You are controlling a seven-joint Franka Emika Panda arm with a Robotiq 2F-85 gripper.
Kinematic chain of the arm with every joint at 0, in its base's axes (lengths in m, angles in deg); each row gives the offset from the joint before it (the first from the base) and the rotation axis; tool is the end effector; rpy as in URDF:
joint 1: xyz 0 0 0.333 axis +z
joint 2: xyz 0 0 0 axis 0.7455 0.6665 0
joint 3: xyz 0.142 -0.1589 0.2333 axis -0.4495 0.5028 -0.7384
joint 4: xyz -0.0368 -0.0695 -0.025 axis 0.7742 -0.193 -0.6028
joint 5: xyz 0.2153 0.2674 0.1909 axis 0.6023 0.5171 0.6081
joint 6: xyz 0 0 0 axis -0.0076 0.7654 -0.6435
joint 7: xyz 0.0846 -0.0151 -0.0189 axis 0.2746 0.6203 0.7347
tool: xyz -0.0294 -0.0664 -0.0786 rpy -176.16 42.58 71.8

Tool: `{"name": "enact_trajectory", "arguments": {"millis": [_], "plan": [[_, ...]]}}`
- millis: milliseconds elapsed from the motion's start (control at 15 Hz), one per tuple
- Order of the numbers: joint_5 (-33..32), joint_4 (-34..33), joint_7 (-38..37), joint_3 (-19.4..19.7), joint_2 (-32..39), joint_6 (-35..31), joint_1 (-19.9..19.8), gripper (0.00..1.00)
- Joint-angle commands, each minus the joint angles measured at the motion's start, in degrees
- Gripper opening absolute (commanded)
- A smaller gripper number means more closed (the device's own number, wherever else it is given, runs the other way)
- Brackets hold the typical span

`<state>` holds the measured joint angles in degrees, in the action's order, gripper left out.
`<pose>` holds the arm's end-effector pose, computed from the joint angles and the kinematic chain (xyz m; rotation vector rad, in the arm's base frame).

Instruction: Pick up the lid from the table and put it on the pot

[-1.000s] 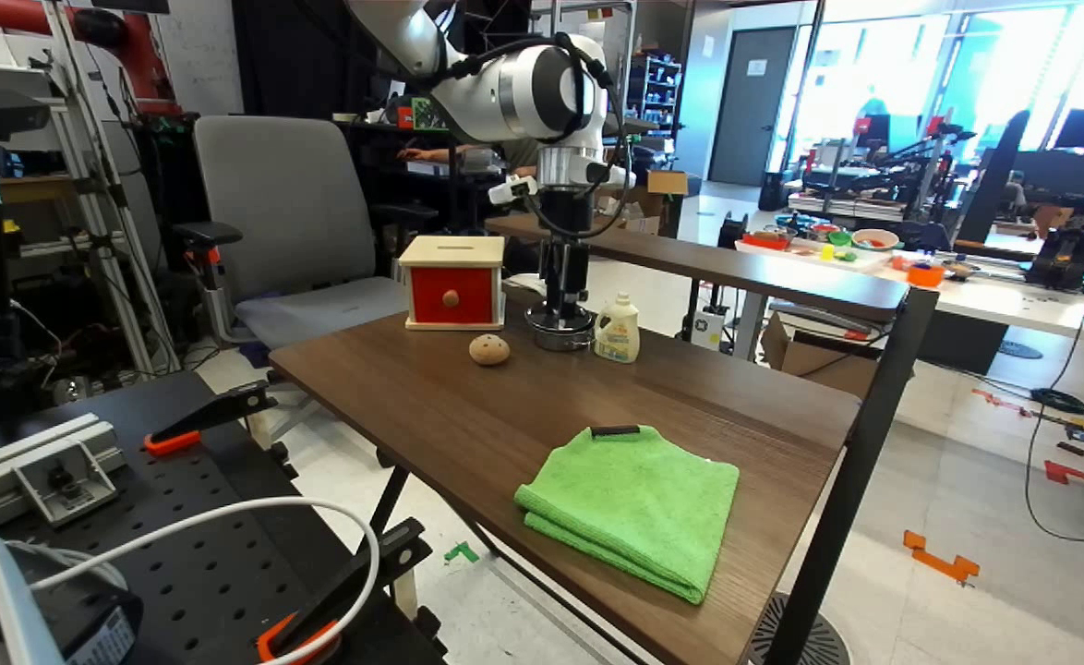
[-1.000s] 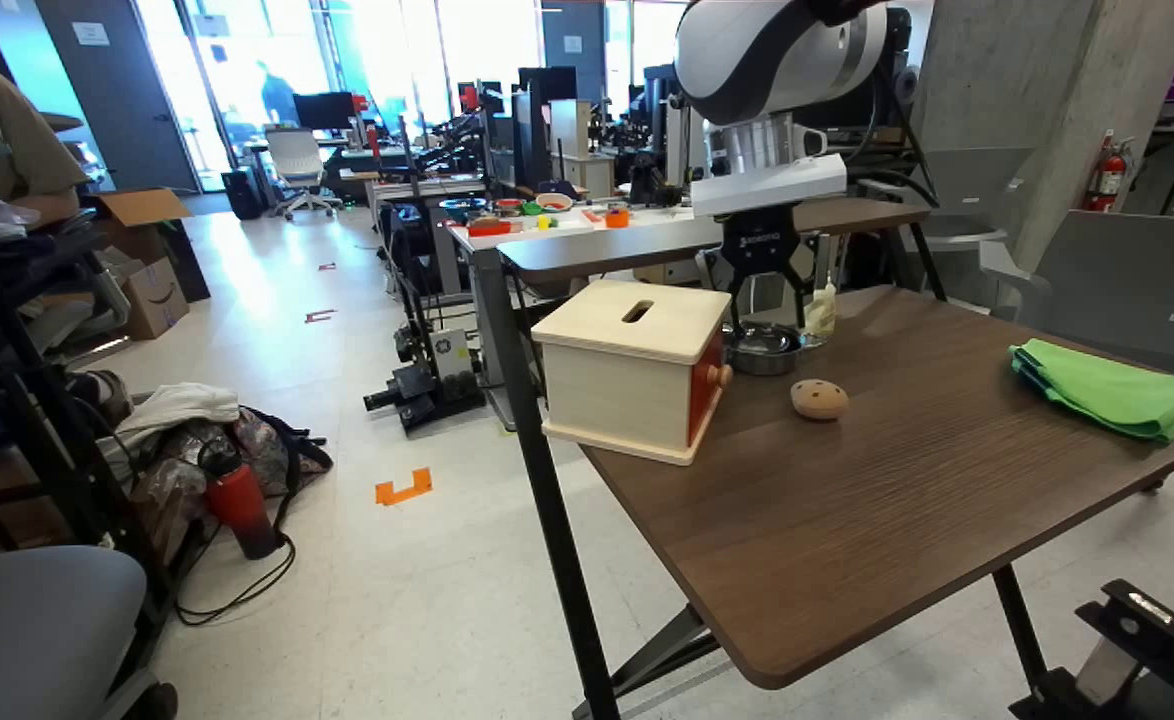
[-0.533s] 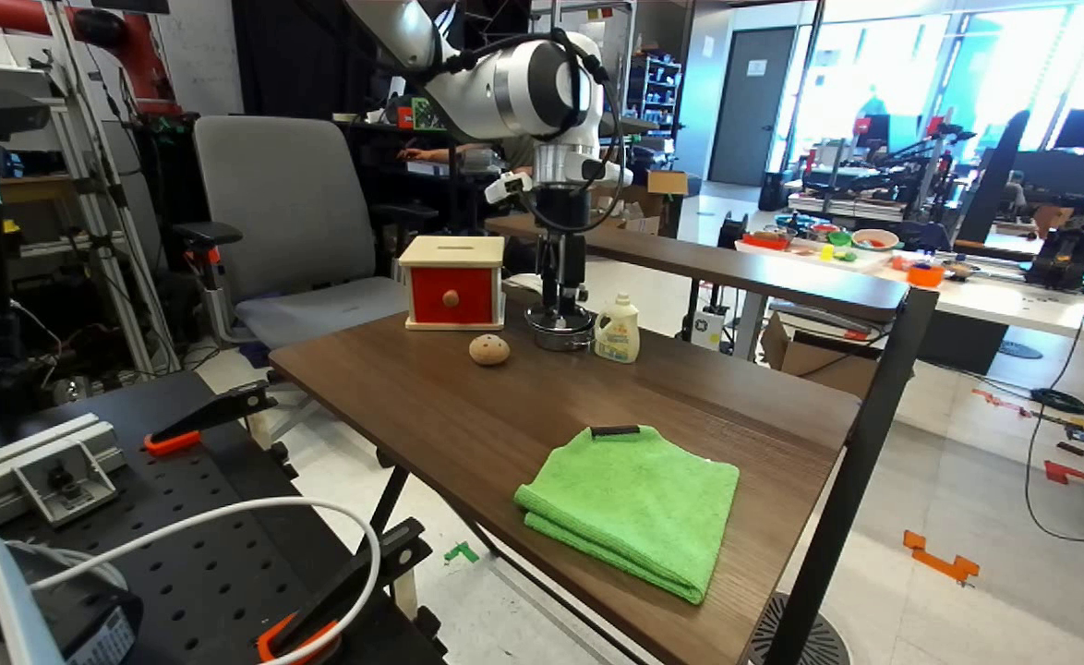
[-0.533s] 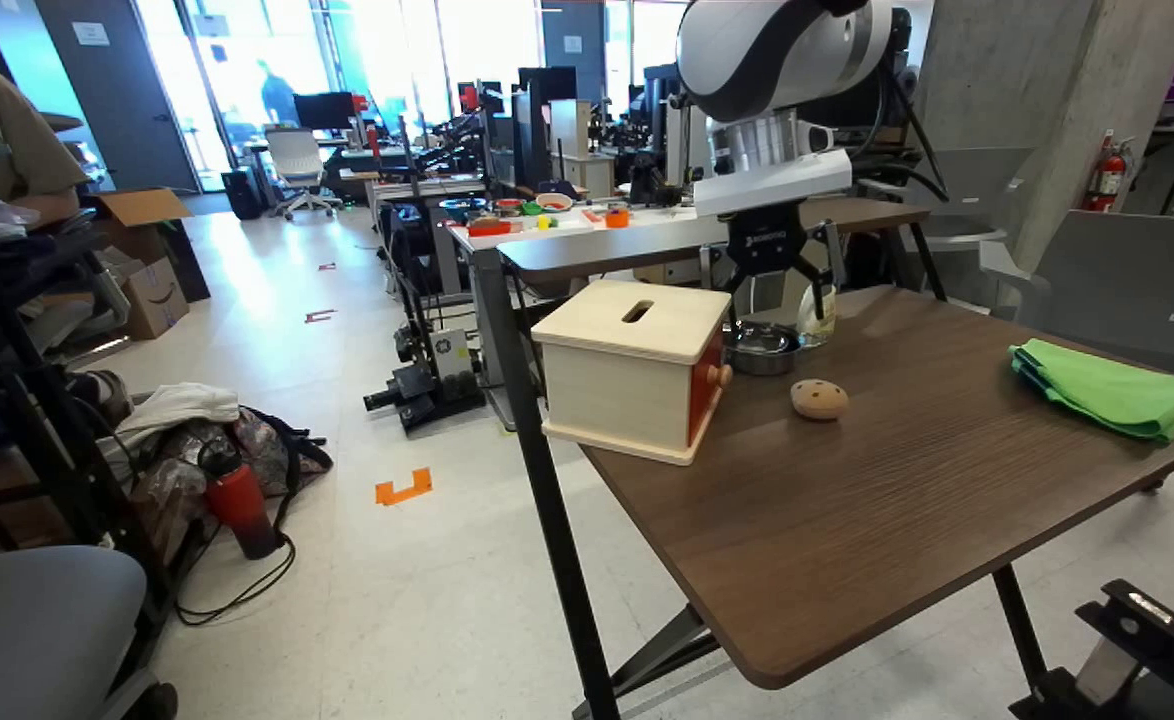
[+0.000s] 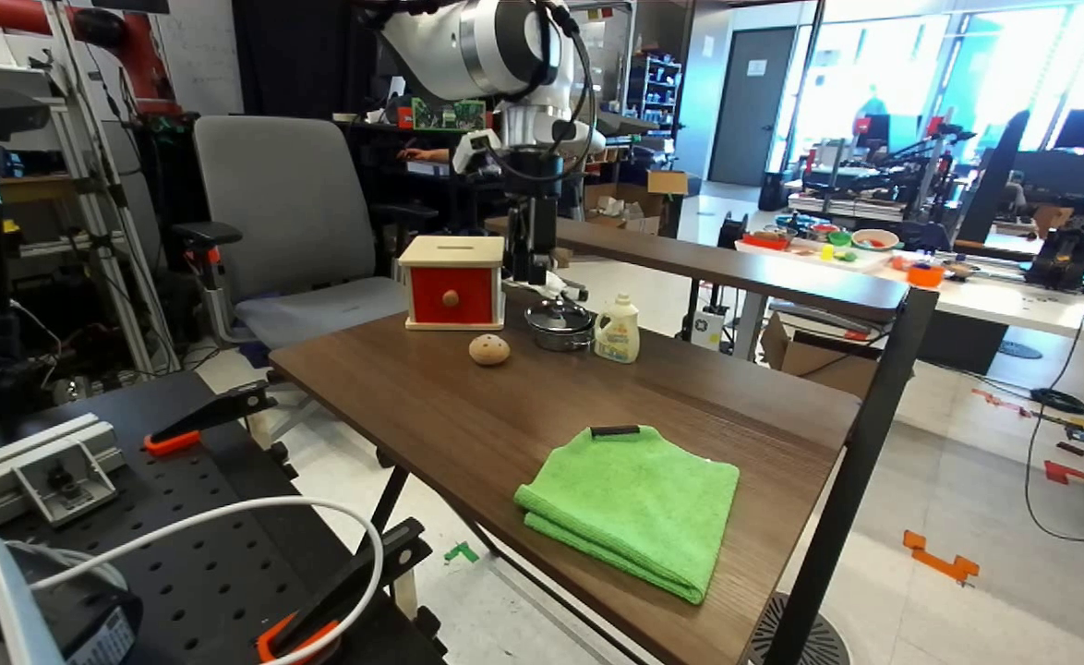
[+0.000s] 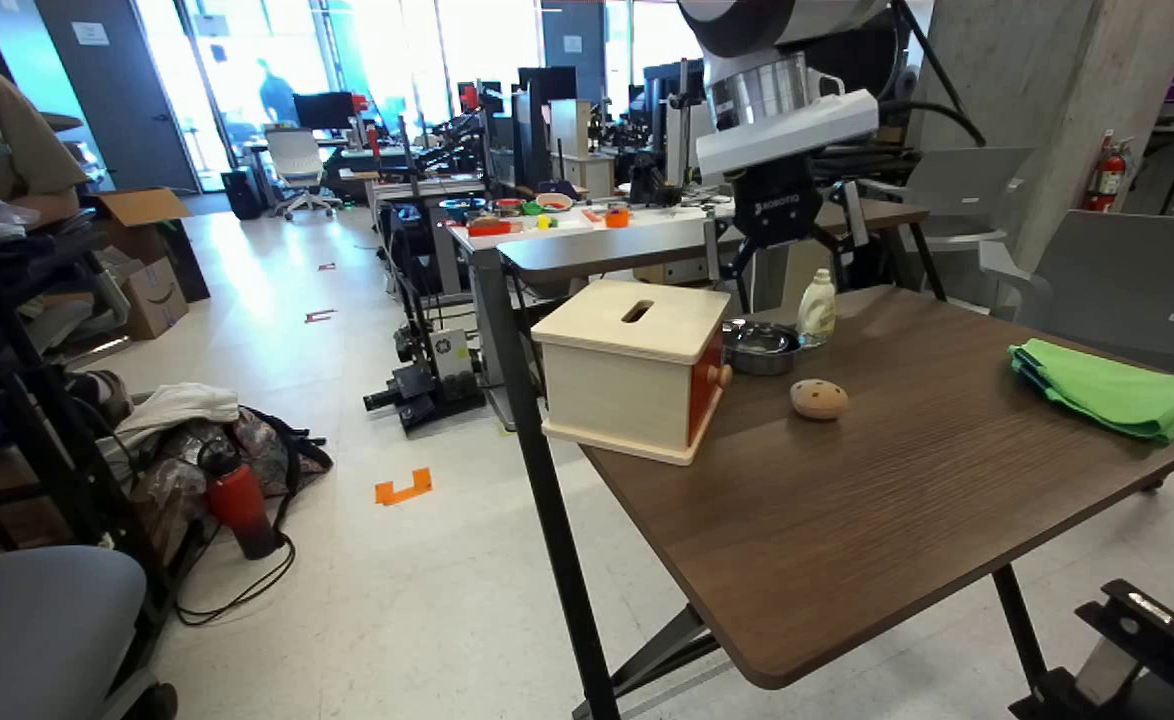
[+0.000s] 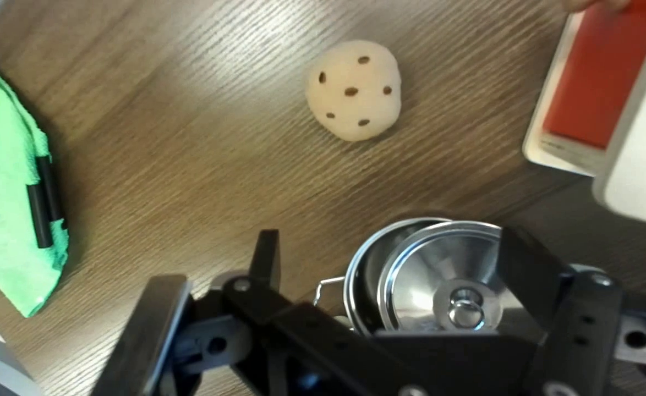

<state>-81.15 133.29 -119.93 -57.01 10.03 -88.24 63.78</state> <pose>0.7165 0.1302 0.1981 2.7760 -0.7705 -0.1964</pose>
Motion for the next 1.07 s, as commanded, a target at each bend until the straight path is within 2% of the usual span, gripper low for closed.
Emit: {"name": "enact_trajectory", "arguments": {"millis": [0,333,533,600,667,800,1000], "plan": [[-2.3,13.6,-3.4,0.2,-10.6,-4.7,1.8,1.0],[-4.1,27.2,-11.2,0.1,-20.7,-19.2,2.6,1.0],[-3.9,36.0,-10.2,-1.2,-26.6,-27.7,1.3,1.0],[-2.2,39.1,-7.6,-2.4,-28.6,-28.1,0.1,1.0],[-3.4,30.7,-9.7,-1.6,-22.7,-24.4,0.9,1.0],[-3.3,35.4,-9.3,-2.3,-25.8,-25.8,0.2,1.0],[-3.3,37.4,-9.2,-2.5,-27.2,-26.5,0.1,1.0]]}}
